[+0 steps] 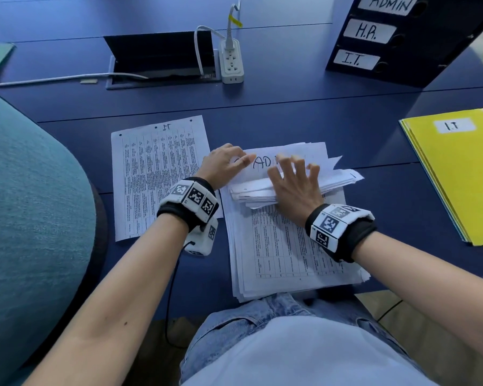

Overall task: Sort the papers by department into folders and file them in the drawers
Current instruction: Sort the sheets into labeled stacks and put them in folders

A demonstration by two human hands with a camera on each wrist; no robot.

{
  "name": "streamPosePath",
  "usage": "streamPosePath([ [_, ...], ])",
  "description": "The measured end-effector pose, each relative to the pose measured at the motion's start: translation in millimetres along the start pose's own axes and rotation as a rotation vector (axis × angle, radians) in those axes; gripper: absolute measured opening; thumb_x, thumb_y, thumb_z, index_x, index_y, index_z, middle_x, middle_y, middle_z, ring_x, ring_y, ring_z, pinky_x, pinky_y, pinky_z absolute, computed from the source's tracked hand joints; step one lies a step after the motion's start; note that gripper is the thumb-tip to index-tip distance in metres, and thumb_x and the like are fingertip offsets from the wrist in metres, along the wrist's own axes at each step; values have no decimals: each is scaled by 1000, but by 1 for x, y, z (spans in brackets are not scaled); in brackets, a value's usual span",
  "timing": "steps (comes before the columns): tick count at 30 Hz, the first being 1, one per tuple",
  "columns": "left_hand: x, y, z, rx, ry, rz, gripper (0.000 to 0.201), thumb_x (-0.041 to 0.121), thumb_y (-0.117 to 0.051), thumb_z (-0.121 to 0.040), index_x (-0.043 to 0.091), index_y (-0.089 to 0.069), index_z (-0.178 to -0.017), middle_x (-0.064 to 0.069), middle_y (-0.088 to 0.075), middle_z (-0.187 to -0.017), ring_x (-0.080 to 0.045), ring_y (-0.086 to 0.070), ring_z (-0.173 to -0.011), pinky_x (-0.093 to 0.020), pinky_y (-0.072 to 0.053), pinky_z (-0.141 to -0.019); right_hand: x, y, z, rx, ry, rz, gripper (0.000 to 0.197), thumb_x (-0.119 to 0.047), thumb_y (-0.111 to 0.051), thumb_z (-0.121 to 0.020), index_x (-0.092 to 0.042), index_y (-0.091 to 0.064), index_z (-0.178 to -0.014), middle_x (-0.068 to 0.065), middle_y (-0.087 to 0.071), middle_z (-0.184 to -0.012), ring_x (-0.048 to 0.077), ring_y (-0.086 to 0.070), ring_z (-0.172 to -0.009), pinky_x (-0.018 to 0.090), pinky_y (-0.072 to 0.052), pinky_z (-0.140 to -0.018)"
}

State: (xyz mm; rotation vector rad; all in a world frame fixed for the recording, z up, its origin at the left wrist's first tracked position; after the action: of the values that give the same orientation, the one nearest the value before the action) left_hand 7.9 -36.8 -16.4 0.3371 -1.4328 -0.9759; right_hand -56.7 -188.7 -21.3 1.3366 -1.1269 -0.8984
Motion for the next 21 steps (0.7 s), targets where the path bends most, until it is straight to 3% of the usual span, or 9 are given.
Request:
streamPosePath([
  [2,1,0,0,41,-9,64,37,37,-49,-93,6,-61,-111,-8,-61,-105,-22,-57,-96,-29,-40,-87,-3,-2,2,-14,52,-47,59,-3,-67,-45,-14,-50,-101,10,-41,-113,27,-38,-102,40,-28,-79],
  [4,1,0,1,84,2,151,30,19,-54,-92,12,-54,-122,-5,-61,-93,-16,-52,-83,-22,-39,-82,-8,1,5,-75,80,-144,54,0,-69,-54,-8,-51,-104,15,-52,-107,32,-48,-95,42,-38,-75],
  [7,1,-3,0,44,29,256,20,4,-54,-89,9,-61,-107,-3,-56,-76,-13,-46,-71,-22,-39,-74,-6,0,6,13,51,-283,61,6,-72,-45,-10,-37,-94,16,-54,-89,32,-53,-72,39,-45,-60],
  [9,0,-5,0,-65,24,238,9,5,-58,-88,11,-64,-85,-2,-57,-75,-16,-50,-74,-26,-43,-81,0,-4,2,68,25,-412,68,11,-69,-48,-13,-32,-99,14,-41,-101,32,-51,-74,40,-46,-62],
  [11,-2,-6,0,-166,28,223,14,9,-60,-87,16,-61,-74,-1,-55,-70,-17,-50,-74,-28,-43,-81,5,-2,-2,120,8,-485,74,13,-66,-51,-14,-28,-110,5,-27,-107,33,-50,-78,42,-46,-67],
  [13,-3,-3,0,-215,17,215,22,21,-58,-89,10,-61,-69,-4,-50,-66,-14,-45,-66,-27,-41,-71,7,-1,-4,142,12,-487,76,12,-66,-52,-10,-29,-115,2,-23,-108,37,-51,-83,43,-47,-70],
  [15,0,2,1,-226,19,217,38,31,-53,-93,1,-61,-71,-3,-46,-61,-9,-41,-56,-22,-37,-61,6,2,-3,163,22,-387,61,11,-70,-46,1,-46,-101,3,-25,-104,36,-49,-83,41,-50,-65],
  [18,6,5,0,-168,42,265,37,33,-43,-96,7,-67,-86,-9,-66,-86,-12,-59,-79,-25,-44,-80,3,6,-1,154,30,-89,38,1,-71,-36,-7,-58,-71,6,-34,-99,26,-36,-87,39,-39,-70],
  [21,1,3,-6,-2,93,-9,39,31,-45,-96,9,-52,-127,-13,-50,-130,-24,-42,-121,-31,-31,-100,-1,8,0,114,66,-24,35,-4,-68,-38,-11,-62,-72,10,-54,-98,26,-47,-94,39,-29,-80],
])
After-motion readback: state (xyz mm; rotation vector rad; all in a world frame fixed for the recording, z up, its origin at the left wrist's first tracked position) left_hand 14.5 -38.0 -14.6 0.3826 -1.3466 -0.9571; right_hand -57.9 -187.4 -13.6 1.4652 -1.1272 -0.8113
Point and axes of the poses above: each hand's wrist, its own z-axis away from the middle knuckle, its own y-axis out of the back of the hand, x = y × z, the point moved 3 cm from there along -z, towards the middle knuckle
